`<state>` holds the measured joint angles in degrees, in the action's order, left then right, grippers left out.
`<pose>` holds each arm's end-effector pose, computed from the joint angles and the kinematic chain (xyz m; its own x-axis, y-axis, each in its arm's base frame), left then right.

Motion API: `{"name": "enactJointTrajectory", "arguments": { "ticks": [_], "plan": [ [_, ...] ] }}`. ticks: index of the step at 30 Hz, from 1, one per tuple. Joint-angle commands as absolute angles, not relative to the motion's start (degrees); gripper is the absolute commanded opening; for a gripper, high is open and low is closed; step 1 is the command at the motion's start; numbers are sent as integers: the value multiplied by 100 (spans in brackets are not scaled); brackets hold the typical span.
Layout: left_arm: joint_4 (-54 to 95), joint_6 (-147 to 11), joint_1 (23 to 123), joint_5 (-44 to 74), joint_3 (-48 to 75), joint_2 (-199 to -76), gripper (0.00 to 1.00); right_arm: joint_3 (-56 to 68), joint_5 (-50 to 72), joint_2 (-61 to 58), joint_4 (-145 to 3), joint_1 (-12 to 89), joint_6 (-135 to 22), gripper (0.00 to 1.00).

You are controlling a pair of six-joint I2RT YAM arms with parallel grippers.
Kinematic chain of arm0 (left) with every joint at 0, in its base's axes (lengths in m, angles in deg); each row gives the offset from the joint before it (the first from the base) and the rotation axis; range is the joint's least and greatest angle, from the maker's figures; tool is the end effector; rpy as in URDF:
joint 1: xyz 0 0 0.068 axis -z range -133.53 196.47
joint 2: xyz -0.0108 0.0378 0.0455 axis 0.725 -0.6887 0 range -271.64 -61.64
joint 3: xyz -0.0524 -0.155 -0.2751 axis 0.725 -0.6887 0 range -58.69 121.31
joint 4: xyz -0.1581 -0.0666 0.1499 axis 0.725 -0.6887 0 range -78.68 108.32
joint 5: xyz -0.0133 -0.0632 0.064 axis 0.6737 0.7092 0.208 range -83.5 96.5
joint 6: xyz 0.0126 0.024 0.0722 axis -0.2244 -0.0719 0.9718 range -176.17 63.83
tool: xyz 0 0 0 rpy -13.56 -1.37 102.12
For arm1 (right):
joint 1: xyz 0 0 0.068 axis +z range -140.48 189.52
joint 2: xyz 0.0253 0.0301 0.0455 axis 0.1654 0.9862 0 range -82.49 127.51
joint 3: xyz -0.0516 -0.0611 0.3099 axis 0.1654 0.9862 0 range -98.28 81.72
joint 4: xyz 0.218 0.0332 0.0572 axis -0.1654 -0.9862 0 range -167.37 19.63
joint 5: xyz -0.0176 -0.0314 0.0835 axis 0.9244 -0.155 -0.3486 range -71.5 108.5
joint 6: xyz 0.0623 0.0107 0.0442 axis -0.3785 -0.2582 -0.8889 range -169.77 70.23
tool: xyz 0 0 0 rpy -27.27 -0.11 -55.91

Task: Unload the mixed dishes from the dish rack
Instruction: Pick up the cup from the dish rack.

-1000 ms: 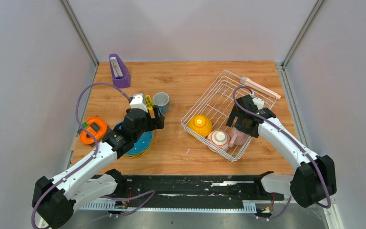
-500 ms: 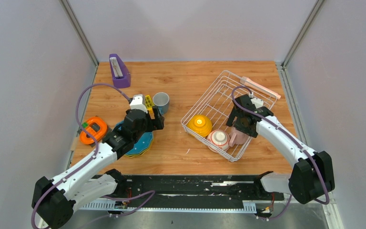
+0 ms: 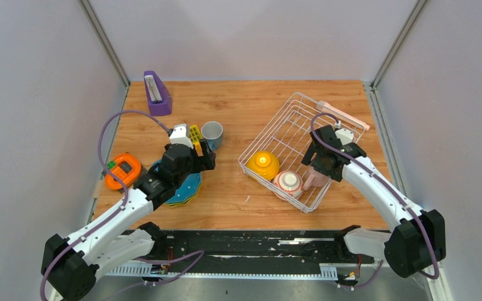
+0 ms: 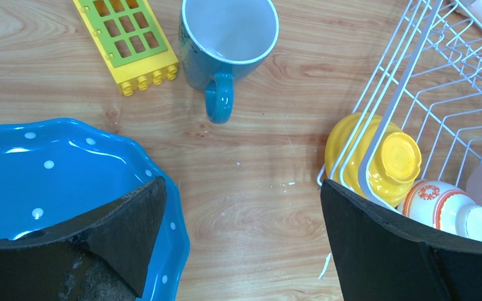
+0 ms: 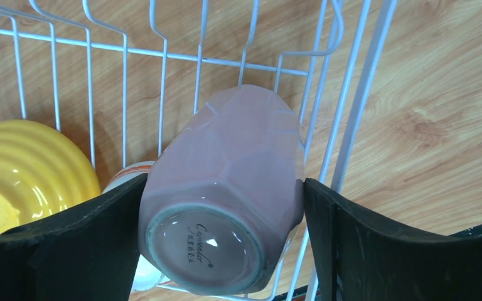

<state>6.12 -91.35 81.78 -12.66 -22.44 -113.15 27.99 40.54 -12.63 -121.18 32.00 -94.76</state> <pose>0.1456 -0.0768 0.2983 -0.4852 -0.3232 -0.8125 0.0352 0.9212 -0.3875 0.1779 0.0470 0.2825 -0.7558 0.3964 -0.5212 0.4464 0.8942 0.0327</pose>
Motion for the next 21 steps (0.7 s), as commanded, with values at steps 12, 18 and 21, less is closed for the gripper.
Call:
{"name": "enactJointTrajectory", "arguments": {
  "ticks": [12, 18, 21],
  "plan": [
    [663, -9221, 8157, -1121, -2245, -11095, 100, 2686, 4653, -2563, -11905, 3200, -9596, 0],
    [705, -9252, 8158, -909, -2236, -11019, 100, 2787, 4700, -3191, -11601, 3202, -9650, 0],
    [829, -9322, 8160, -573, -2230, -10974, 100, 2906, 4563, -3573, -11265, 3202, -9639, 0]
  ]
}}
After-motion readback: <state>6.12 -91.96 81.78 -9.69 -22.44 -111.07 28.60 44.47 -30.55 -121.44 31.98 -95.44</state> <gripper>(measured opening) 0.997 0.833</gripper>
